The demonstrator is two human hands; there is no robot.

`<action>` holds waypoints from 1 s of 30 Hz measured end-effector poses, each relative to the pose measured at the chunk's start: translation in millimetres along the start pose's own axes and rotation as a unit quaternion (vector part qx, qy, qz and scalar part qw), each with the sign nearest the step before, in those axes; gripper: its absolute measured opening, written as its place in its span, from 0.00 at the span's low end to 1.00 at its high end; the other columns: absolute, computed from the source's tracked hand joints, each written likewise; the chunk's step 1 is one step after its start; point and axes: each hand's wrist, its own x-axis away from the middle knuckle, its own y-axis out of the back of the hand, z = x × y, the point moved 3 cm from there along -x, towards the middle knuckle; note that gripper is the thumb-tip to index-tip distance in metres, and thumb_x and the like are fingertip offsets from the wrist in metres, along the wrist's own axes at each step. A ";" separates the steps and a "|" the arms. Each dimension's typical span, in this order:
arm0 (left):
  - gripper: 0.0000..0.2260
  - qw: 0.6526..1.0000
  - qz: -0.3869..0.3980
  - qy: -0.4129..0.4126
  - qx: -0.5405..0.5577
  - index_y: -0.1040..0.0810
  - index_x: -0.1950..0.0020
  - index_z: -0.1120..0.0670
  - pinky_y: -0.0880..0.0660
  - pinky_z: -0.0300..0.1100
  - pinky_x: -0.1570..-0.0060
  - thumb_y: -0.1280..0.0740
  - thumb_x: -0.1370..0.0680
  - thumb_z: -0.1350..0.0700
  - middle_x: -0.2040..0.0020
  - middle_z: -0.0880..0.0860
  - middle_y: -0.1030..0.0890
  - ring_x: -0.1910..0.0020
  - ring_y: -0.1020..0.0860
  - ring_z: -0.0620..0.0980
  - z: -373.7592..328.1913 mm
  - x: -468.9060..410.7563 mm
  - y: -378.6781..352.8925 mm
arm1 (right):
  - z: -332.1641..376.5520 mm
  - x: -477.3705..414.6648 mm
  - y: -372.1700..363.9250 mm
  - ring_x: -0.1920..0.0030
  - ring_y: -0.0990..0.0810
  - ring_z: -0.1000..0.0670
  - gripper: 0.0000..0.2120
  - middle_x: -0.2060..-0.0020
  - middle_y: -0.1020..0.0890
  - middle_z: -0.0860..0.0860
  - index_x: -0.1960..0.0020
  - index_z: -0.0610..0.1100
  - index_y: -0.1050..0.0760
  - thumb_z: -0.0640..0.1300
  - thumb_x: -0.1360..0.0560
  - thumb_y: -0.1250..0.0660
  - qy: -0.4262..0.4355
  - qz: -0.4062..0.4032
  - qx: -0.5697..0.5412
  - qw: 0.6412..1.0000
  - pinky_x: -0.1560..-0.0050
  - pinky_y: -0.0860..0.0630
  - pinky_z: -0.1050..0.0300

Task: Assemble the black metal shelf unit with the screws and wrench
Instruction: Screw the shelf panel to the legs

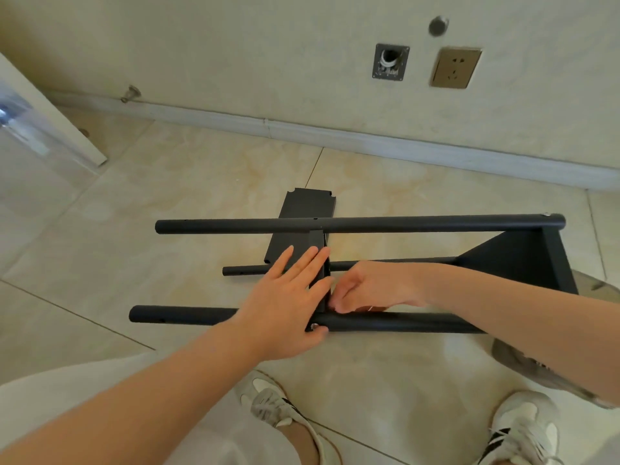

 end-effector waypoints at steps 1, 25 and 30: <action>0.31 1.000 0.002 0.027 0.013 0.41 0.20 0.50 0.76 0.50 0.30 0.41 0.20 0.39 0.19 0.55 0.63 0.20 0.64 0.52 -5.9 1.7 -2.4 | 2.0 3.6 -0.5 0.47 0.21 0.52 0.09 0.50 0.18 0.55 0.43 0.48 0.19 0.45 0.22 0.33 0.001 -0.019 0.063 0.998 0.46 0.24 0.58; 0.14 0.175 -0.209 0.480 0.834 0.26 0.36 0.62 0.24 0.54 0.36 0.31 0.21 0.64 0.43 0.63 0.18 0.43 0.19 0.58 -37.3 51.8 -36.8 | -1.4 33.4 -34.5 0.48 0.22 0.50 0.14 0.44 0.19 0.50 0.36 0.48 0.24 0.43 0.21 0.35 0.039 -0.166 0.256 0.951 0.47 0.26 0.58; 0.22 0.102 -0.247 0.454 0.850 0.30 0.29 0.58 0.20 0.55 0.52 0.31 0.22 0.68 0.45 0.63 0.19 0.47 0.17 0.58 -29.7 39.6 -42.5 | -10.1 30.8 -34.5 0.52 0.25 0.49 0.15 0.46 0.20 0.51 0.35 0.51 0.27 0.40 0.21 0.38 0.033 -0.147 0.288 0.946 0.59 0.30 0.62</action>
